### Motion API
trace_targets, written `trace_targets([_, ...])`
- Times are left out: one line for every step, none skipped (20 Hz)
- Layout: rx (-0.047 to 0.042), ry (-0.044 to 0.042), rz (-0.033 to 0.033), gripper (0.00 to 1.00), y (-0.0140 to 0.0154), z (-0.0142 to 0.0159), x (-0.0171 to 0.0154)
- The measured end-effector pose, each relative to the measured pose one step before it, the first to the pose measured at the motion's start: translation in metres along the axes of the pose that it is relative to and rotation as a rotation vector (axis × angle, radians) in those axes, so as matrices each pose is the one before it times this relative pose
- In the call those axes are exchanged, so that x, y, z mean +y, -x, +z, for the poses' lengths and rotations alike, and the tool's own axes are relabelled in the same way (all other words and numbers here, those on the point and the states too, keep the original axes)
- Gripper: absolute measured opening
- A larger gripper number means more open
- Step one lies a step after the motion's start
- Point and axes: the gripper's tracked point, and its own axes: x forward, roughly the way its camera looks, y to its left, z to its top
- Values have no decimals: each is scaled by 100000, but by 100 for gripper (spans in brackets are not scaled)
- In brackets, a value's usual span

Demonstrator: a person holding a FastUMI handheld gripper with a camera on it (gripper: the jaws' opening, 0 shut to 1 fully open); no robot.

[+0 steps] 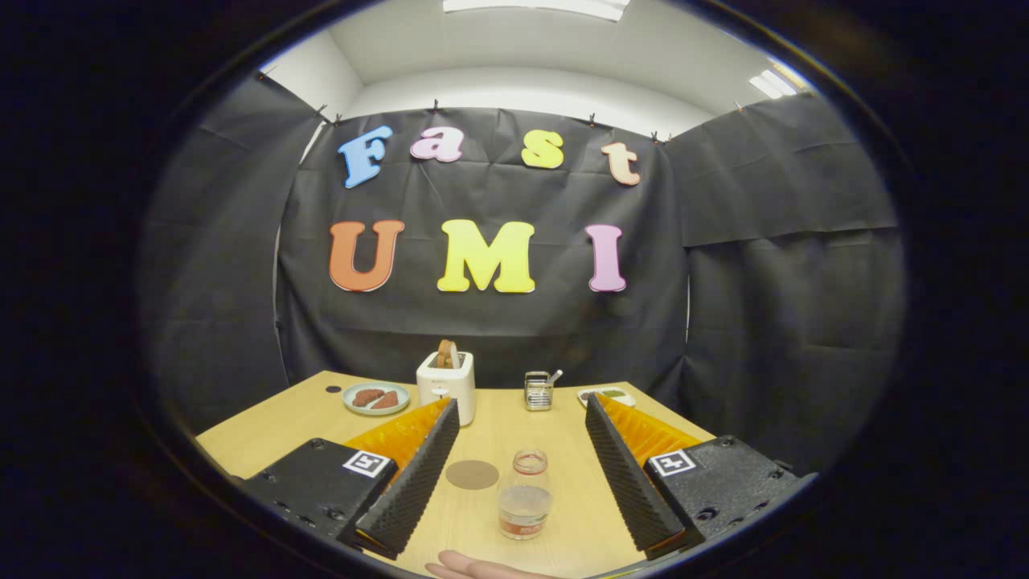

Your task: Take the bottle from table, then pour the juice into the cup, finally place the bottle on the coaster

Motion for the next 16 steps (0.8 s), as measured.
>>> trace_targets([15, 411, 134, 100, -251, -579, -85])
trace_targets([31, 574, -37, 100, -256, -630, -142])
trace_targets([-152, 680, -525, 100, -228, -551, -284])
trace_targets([-492, 285, -974, 100, -290, -486, -296])
trace_targets([-279, -8, -404, 100, -294, -552, -130])
trace_targets([200, 292, 114, 100, -301, -670, -27])
trace_targets([354, 531, 96, 100, -367, -792, -44])
trace_targets([176, 493, 498, 100, -300, -641, -11])
trace_targets([58, 830, 955, 100, -323, -738, 174])
trace_targets([325, 1397, 555, 100, -201, -759, 19])
trace_targets([415, 1588, 302, 100, -149, -840, 74])
trace_targets([67, 1094, 528, 100, -86, -692, 112])
trace_targets([258, -193, 1072, 100, -51, -632, 462])
trace_targets([233, -836, 770, 100, -70, -611, 217])
trace_targets([761, -1143, 581, 100, -132, -762, 169])
trace_targets([1046, -670, 796, 100, -229, -709, 197])
